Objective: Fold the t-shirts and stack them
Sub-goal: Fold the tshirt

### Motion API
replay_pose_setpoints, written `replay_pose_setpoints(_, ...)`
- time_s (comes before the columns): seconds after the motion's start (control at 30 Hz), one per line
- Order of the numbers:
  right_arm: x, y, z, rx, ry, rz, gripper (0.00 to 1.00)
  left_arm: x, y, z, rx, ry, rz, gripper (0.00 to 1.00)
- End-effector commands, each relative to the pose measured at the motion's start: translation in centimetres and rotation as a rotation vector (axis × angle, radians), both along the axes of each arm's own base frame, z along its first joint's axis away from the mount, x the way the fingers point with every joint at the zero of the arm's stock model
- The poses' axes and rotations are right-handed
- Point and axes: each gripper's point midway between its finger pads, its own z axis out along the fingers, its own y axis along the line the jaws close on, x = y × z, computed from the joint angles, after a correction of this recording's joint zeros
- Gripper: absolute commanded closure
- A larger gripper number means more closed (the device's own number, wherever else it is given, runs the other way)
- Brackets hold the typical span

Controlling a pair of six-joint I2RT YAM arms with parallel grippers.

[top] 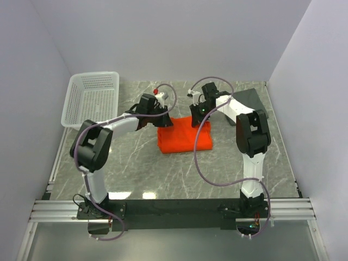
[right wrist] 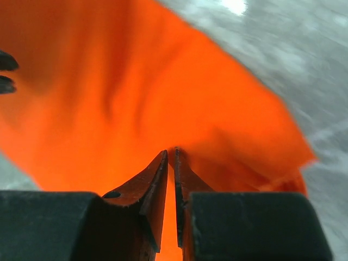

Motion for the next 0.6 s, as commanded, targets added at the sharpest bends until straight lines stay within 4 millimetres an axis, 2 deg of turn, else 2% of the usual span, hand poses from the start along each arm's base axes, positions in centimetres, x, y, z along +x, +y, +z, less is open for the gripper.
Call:
replay_pose_setpoints(0.0, 3.1, -1.7, 1.2, -0.078, -0.072, -0.176, 0.83, 2.5, -1.0, 1.3, -0.038, -0.031, 0.037, 0.78)
replay_pose_setpoints(0.13, 4.1, -3.8, 0.0, -0.148, -0.069, -0.286, 0.81, 4.2, 0.7, -1.4, 0.017, -0.009, 0.123, 0.8)
replay_pose_setpoints(0.27, 4.8, -6.2, -1.0, -0.195, -0.06, -0.356, 0.81, 4.3, 1.9, -3.7, 0.046, 0.024, 0.149, 0.79)
replay_pose_setpoints(0.4, 5.2, -8.2, -1.9, -0.23, -0.044, -0.406, 0.81, 4.3, 2.3, -4.2, 0.049, 0.031, 0.149, 0.76)
replay_pose_setpoints(0.57, 4.7, -9.2, -2.3, -0.253, -0.027, -0.416, 0.81, 4.9, 2.4, -4.4, 0.061, 0.04, 0.154, 0.62)
